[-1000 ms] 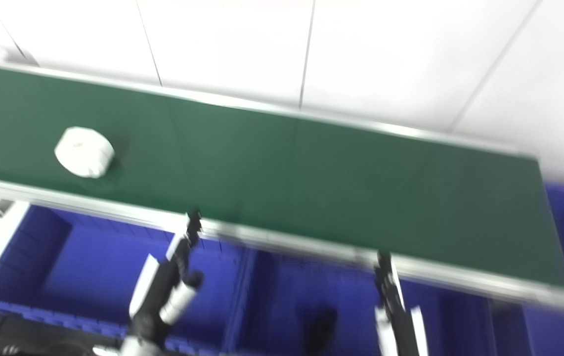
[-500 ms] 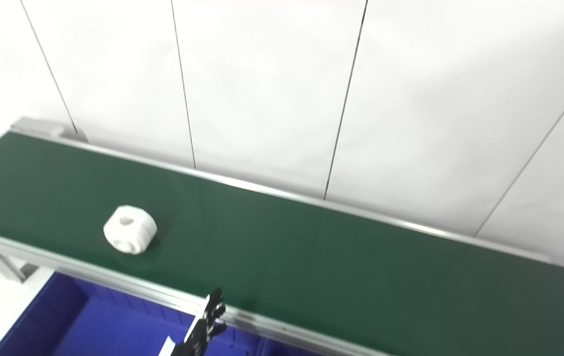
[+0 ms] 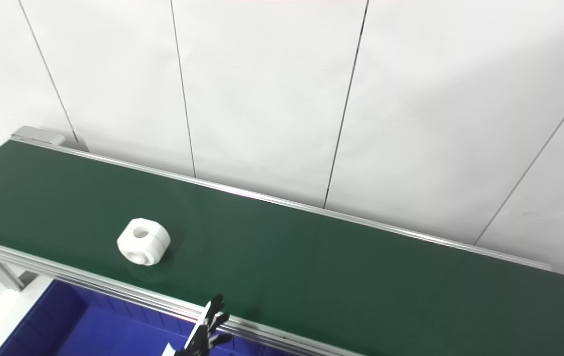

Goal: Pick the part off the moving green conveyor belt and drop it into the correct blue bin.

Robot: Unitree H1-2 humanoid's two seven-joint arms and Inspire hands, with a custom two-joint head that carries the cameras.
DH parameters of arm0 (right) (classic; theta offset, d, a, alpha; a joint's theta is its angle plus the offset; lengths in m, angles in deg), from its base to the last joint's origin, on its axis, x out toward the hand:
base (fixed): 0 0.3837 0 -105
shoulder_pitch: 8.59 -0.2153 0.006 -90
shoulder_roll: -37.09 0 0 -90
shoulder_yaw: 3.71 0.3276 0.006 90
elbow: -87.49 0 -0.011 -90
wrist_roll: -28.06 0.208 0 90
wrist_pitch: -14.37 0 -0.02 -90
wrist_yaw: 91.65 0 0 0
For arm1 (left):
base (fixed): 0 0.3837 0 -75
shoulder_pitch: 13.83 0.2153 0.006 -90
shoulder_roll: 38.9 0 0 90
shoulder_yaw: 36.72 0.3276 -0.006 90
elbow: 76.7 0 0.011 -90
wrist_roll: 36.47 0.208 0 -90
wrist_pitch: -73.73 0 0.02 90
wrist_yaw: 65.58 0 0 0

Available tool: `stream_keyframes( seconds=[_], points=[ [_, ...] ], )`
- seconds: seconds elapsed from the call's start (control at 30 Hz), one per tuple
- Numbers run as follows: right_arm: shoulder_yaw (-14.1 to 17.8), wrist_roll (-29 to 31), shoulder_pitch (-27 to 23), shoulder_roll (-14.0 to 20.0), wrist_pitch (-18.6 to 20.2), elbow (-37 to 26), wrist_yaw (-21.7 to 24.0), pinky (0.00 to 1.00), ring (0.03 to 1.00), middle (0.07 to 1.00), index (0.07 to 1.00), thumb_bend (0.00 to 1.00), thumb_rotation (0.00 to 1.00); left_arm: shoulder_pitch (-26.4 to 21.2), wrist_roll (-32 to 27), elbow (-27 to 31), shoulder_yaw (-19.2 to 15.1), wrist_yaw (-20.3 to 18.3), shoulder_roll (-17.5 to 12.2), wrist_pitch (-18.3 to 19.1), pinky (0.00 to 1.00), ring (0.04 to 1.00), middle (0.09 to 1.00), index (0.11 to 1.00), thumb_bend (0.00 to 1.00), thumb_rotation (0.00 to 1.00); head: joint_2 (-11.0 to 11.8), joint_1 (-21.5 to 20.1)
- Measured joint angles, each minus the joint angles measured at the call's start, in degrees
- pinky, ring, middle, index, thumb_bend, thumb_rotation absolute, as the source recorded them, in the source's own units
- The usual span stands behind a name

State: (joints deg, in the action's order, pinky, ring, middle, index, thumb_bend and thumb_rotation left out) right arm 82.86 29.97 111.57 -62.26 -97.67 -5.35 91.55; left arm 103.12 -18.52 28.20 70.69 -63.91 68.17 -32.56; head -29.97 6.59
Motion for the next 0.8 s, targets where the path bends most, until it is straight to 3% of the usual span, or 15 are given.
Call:
stream_keyframes(
  seconds=[0.03, 0.1, 0.13, 0.23, 0.33, 0.4, 0.47, 0.57, 0.8],
  points=[
    [0.0, -0.1, 0.1, 0.0, 0.0, -0.4, 0.0, 1.00, 1.000, 1.000, 1.000, 0.86, 1.00, -0.5, 0.8, 2.0, -0.3, -0.7, -0.9, 0.6, 0.75, 0.913, 0.941, 0.989, 0.90, 0.42, -0.9, 0.1],
    [0.0, -0.1, 0.4, 0.0, 0.1, -1.5, 0.2, 1.00, 1.000, 1.000, 1.000, 0.81, 1.00, -2.1, 3.9, 6.5, -1.6, -2.0, -2.9, 1.8, 0.74, 0.856, 0.878, 0.900, 0.96, 0.39, -2.2, 0.4],
    [-0.1, -0.1, 0.4, 0.1, 0.2, -2.0, 0.3, 1.00, 1.000, 1.000, 1.000, 0.82, 1.00, -3.6, 5.5, 8.7, -2.7, -3.0, -4.4, 2.7, 0.67, 0.805, 0.837, 0.848, 0.98, 0.35, -3.1, 0.9],
    [-0.2, -0.1, 0.4, 0.0, 0.4, -2.5, 0.4, 1.00, 1.000, 1.000, 1.000, 0.86, 1.00, -8.8, 9.4, 14.5, -5.9, -7.3, -9.6, 6.7, 0.63, 0.752, 0.798, 0.813, 1.00, 0.35, -3.7, 1.4],
    [-0.2, -0.1, 0.5, 0.0, 0.6, -3.5, 0.4, 1.00, 1.000, 1.000, 1.000, 0.86, 1.00, -15.0, 13.7, 17.0, -7.3, -13.0, -15.1, 10.1, 0.67, 0.757, 0.804, 0.824, 1.00, 0.35, -4.5, 1.9],
    [-0.3, 0.1, 0.4, -0.2, 1.0, -3.7, 0.4, 1.00, 1.000, 1.000, 1.000, 0.88, 1.00, -19.3, 16.6, 17.3, -7.1, -17.6, -18.4, 12.0, 0.76, 0.792, 0.821, 0.823, 1.00, 0.32, -4.7, 1.8],
    [-0.4, 1.0, 0.4, -0.4, 1.6, -3.9, 0.5, 1.00, 1.000, 1.000, 1.000, 0.90, 1.00, -23.9, 18.7, 17.3, -6.4, -22.9, -21.3, 13.3, 0.80, 0.809, 0.817, 0.812, 1.00, 0.26, -5.0, 1.8],
    [-0.5, 1.5, 0.4, -0.5, 1.9, -4.0, 0.9, 1.00, 1.000, 1.000, 1.000, 0.90, 1.00, -30.3, 20.0, 15.7, -6.0, -28.0, -24.8, 14.5, 0.79, 0.804, 0.806, 0.804, 1.00, 0.22, -5.0, 1.5],
    [-0.6, 1.3, 0.5, -0.9, 2.7, -5.2, 0.9, 1.00, 1.000, 1.000, 1.000, 0.90, 1.00, -37.6, 22.5, 3.8, -3.9, -30.9, -27.9, 13.4, 0.78, 0.800, 0.808, 0.818, 1.00, 0.25, -5.2, 1.2]
  ],
)
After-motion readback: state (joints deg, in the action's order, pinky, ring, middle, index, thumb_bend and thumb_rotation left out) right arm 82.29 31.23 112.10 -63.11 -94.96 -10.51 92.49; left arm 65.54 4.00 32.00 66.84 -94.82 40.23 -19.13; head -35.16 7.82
